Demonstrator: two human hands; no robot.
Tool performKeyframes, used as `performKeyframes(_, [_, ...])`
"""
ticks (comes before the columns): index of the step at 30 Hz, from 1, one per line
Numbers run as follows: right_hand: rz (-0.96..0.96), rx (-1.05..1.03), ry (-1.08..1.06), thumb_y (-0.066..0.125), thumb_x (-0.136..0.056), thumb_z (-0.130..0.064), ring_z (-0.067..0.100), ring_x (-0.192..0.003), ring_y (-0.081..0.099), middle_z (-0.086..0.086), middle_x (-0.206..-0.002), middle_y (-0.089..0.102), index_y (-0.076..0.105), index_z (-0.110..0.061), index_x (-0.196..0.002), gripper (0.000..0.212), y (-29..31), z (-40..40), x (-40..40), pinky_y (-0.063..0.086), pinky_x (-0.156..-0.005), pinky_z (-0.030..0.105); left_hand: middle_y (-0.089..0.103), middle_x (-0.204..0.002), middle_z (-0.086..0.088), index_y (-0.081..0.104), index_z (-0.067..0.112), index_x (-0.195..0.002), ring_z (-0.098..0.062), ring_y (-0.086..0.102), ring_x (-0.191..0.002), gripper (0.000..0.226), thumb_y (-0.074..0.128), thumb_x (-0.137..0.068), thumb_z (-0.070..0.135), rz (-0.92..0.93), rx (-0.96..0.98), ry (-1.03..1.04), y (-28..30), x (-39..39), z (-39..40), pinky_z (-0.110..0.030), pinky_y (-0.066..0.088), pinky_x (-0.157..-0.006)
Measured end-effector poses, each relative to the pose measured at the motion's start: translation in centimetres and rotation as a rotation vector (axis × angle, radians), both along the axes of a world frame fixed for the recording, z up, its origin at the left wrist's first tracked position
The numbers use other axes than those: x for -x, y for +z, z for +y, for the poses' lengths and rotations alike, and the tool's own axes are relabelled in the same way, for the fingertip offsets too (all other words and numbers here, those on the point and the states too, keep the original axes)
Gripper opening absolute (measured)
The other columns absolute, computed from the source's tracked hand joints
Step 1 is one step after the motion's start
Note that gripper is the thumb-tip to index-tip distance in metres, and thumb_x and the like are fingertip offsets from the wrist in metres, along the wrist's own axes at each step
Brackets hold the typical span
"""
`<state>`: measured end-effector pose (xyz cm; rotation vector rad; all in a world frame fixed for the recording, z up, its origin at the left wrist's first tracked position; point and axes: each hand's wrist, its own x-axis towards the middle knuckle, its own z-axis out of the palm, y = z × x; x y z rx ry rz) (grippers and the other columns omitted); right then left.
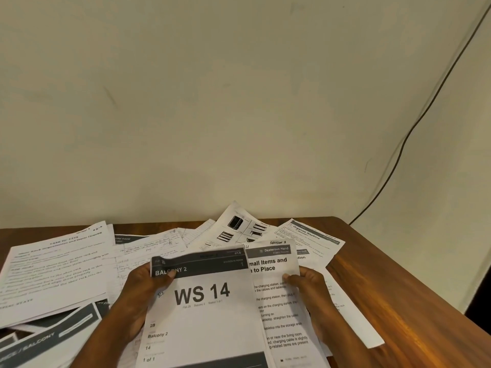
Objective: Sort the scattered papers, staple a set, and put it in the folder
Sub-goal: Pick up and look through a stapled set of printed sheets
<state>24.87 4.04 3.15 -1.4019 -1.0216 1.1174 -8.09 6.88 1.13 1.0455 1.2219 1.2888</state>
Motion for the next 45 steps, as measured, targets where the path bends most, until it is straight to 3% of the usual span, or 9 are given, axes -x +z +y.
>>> performKeyframes(14, [0.019, -0.005, -0.027, 0.065, -0.099, -0.008, 0.029, -0.093, 0.078, 0.007, -0.098, 0.082, 0.076, -0.012, -0.108, 0.015, -0.7, 0.5, 1.1, 0.061, -0.088, 0.044, 0.08, -0.101, -0.017, 0.063, 0.017, -0.12, -0.044, 0.077, -0.09, 0.024, 0.069, -0.097, 0.014, -0.006, 0.002, -0.012, 0.5, -0.6, -0.4, -0.066, 0.058, -0.088])
performKeyframes(25, [0.007, -0.008, -0.011, 0.064, -0.1, -0.011, 0.023, -0.095, 0.078, 0.001, -0.096, 0.082, 0.078, -0.017, -0.105, 0.016, -0.3, 0.3, 2.6, 0.056, -0.079, 0.035, 0.08, -0.104, -0.012, 0.065, 0.019, -0.121, -0.039, 0.078, -0.091, 0.025, 0.068, -0.097, 0.013, 0.0, -0.008, -0.006, 0.7, -1.3, -0.5, -0.063, 0.059, -0.09])
performKeyframes(30, [0.022, -0.062, -0.001, 0.064, -0.101, -0.014, 0.023, -0.102, 0.076, -0.003, -0.101, 0.082, 0.076, -0.018, -0.113, 0.017, 0.6, 0.0, 2.6, 0.057, -0.09, 0.039, 0.08, -0.106, -0.014, 0.065, 0.018, -0.123, -0.041, 0.077, -0.093, 0.025, 0.067, -0.098, 0.014, -0.04, -0.038, -0.031, 1.3, -2.7, -0.7, -0.065, 0.058, -0.089])
performKeyframes(33, [0.034, -0.099, 0.017, 0.062, -0.102, -0.014, 0.014, -0.093, 0.072, -0.019, -0.087, 0.08, 0.074, -0.02, -0.107, 0.015, 1.4, -0.2, 2.4, 0.052, -0.069, 0.02, 0.08, -0.104, -0.015, 0.064, 0.018, -0.121, -0.041, 0.077, -0.092, 0.023, 0.066, -0.098, 0.015, -0.05, -0.066, -0.046, 1.8, -3.5, -0.9, -0.065, 0.059, -0.088])
performKeyframes(35, [0.05, -0.111, 0.017, 0.058, -0.103, -0.009, 0.014, -0.083, 0.066, -0.026, -0.067, 0.074, 0.07, -0.024, -0.096, 0.02, 2.0, -0.5, 2.5, 0.049, -0.06, 0.016, 0.08, -0.104, -0.014, 0.063, 0.019, -0.121, -0.041, 0.077, -0.093, 0.024, 0.067, -0.098, 0.017, -0.047, -0.083, -0.059, 2.1, -4.0, -1.0, -0.065, 0.058, -0.088])
performKeyframes(36, [0.051, -0.106, 0.019, 0.056, -0.104, -0.006, 0.016, -0.08, 0.064, -0.022, -0.064, 0.073, 0.068, -0.025, -0.092, 0.026, 2.3, -0.6, 2.5, 0.05, -0.06, 0.018, 0.08, -0.103, -0.014, 0.063, 0.019, -0.12, -0.041, 0.077, -0.092, 0.023, 0.066, -0.098, 0.017, -0.046, -0.089, -0.06, 2.2, -4.2, -1.1, -0.065, 0.059, -0.087])
performKeyframes(39, [0.027, -0.047, -0.004, 0.051, -0.102, 0.001, 0.024, -0.08, 0.067, -0.003, -0.079, 0.077, 0.068, -0.021, -0.084, 0.034, 2.0, -0.2, 2.1, 0.056, -0.068, 0.032, 0.08, -0.101, -0.014, 0.065, 0.018, -0.118, -0.039, 0.078, -0.09, 0.02, 0.066, -0.098, 0.013, -0.046, -0.098, -0.051, 2.3, -4.5, -1.2, -0.062, 0.06, -0.086])
performKeyframes(42, [0.01, -0.019, -0.011, 0.06, -0.096, -0.012, 0.037, -0.096, 0.072, 0.009, -0.097, 0.08, 0.076, -0.018, -0.093, 0.017, 0.8, 0.5, 1.6, 0.058, -0.095, 0.059, 0.08, -0.102, -0.015, 0.067, 0.017, -0.116, -0.039, 0.078, -0.091, 0.019, 0.066, -0.098, 0.01, -0.055, -0.1, -0.044, 2.2, -4.7, -1.2, -0.06, 0.06, -0.086])
performKeyframes(45, [-0.006, 0.024, 0.021, 0.054, -0.102, -0.019, 0.037, -0.098, 0.076, 0.009, -0.1, 0.081, 0.077, -0.021, -0.106, 0.024, 0.5, 0.5, 1.4, 0.059, -0.096, 0.058, 0.081, -0.1, -0.013, 0.066, 0.018, -0.118, -0.039, 0.078, -0.089, 0.021, 0.066, -0.098, 0.013, -0.048, -0.1, -0.037, 1.9, -5.0, -0.9, -0.059, 0.061, -0.084])
